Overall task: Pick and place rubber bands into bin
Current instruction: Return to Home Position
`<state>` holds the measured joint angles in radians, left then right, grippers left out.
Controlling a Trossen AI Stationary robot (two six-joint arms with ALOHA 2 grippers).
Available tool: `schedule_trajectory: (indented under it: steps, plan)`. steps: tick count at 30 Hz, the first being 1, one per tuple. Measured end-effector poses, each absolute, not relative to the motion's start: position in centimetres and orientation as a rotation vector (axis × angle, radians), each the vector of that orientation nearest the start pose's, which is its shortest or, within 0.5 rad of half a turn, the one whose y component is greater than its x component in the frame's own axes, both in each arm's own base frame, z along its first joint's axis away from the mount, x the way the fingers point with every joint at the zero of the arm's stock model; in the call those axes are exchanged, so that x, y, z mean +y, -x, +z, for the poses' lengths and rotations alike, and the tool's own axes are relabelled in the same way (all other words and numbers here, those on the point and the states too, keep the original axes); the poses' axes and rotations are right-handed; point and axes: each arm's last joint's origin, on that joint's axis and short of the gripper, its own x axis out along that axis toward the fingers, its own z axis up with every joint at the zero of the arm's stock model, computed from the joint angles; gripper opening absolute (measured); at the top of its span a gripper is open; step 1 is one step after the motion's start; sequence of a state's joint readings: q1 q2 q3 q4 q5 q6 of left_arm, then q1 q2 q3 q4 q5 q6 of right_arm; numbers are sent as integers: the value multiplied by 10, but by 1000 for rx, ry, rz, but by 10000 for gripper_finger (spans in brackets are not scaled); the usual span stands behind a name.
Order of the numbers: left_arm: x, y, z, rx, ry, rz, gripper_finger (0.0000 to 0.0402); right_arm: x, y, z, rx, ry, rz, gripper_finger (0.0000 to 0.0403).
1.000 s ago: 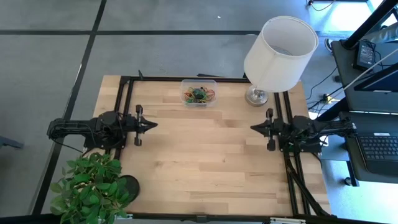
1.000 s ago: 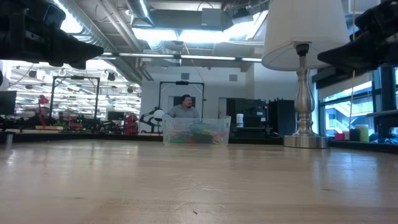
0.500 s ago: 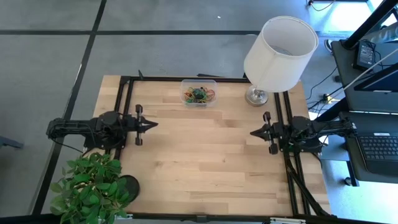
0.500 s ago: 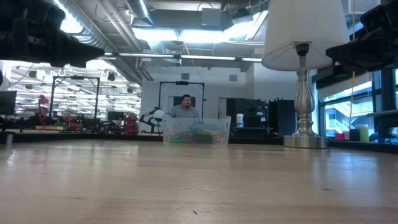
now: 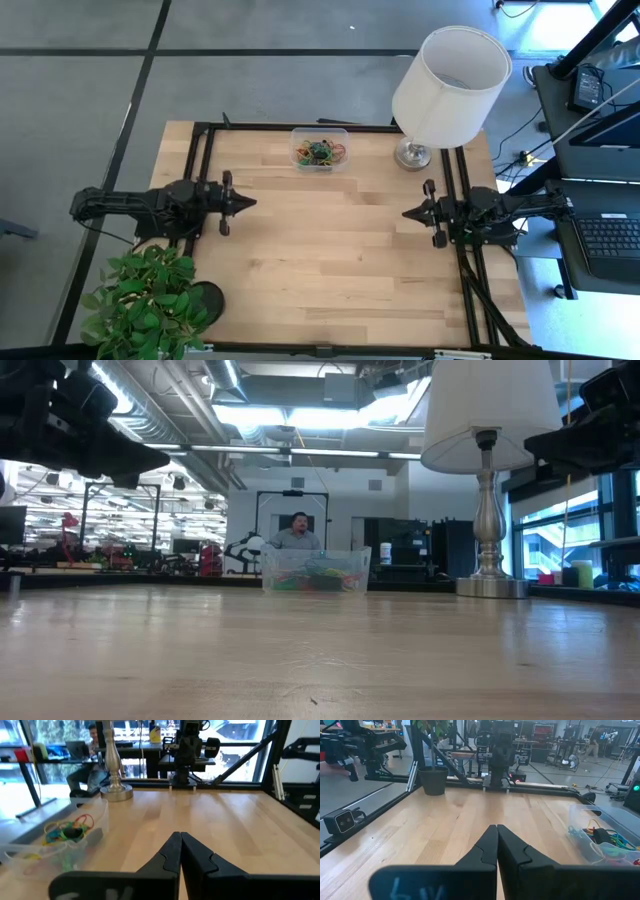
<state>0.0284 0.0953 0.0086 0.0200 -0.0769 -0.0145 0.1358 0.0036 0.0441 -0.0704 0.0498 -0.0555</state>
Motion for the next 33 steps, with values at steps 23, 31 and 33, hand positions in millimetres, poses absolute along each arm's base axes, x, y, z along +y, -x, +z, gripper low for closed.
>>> schedule_trajectory:
  steps: [23,31,33]
  plan:
    - [5,-104,159,84,64,111,4,11,-94,171,28,59,87,4]
    - [5,-104,159,83,63,114,4,11,-94,171,28,60,87,4]
    - [5,-104,159,83,63,114,5,11,-94,171,28,60,87,4]
